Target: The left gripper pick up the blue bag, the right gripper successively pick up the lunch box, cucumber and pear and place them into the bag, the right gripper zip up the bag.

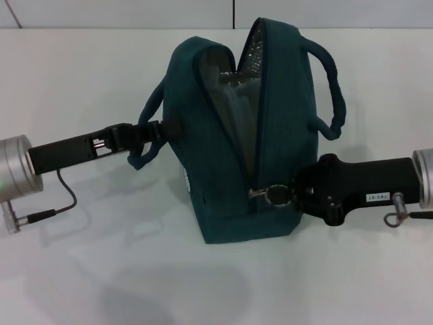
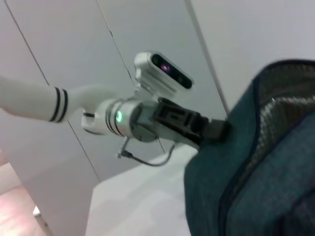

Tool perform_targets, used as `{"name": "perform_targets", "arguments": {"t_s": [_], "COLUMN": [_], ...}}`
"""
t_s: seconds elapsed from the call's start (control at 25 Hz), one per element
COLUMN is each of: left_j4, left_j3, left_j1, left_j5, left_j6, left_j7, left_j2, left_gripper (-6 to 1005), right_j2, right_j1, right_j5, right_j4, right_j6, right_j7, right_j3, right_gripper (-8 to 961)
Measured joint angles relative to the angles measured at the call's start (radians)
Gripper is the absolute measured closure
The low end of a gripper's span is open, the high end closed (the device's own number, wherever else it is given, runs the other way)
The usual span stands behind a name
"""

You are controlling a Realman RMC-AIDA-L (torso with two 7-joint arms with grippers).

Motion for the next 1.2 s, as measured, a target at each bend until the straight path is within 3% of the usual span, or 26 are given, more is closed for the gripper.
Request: {"name": "perform_targets", "arguments": {"t_s": [0.12, 0.44, 0.84, 1.2], "left_j4": [0.0, 0.0, 0.0, 0.0], "left_j3": [0.0, 0.0, 0.0, 0.0], "left_j1": [0.0, 0.003, 0.004, -0.003], "left_j5": [0.001, 0.001, 0.001, 0.0], "left_j6": [0.0, 0.001, 0.003, 0.015], "left_j7": [0.0, 0.001, 0.001, 0.049], "left_j2": [0.0, -0.002, -0.002, -0.004], "left_gripper": [801, 795, 787, 780], "right_j2": [-0.004, 0.014, 0.026, 0.028], "right_j1": [0.003, 0.007, -0.096, -0.065], "right_j5": [-0.044, -0.12, -0.049, 0.004], "right_j4": [-0.018, -0.036, -0.214, -0.215], "right_j6": [0.016, 0.062, 0.056, 0.005], "right_j7": [0.044, 0.064, -0.013, -0.061], "right_j3": [0.0, 0.0, 0.01, 0.005], "right_gripper": [932, 931, 929, 928]}}
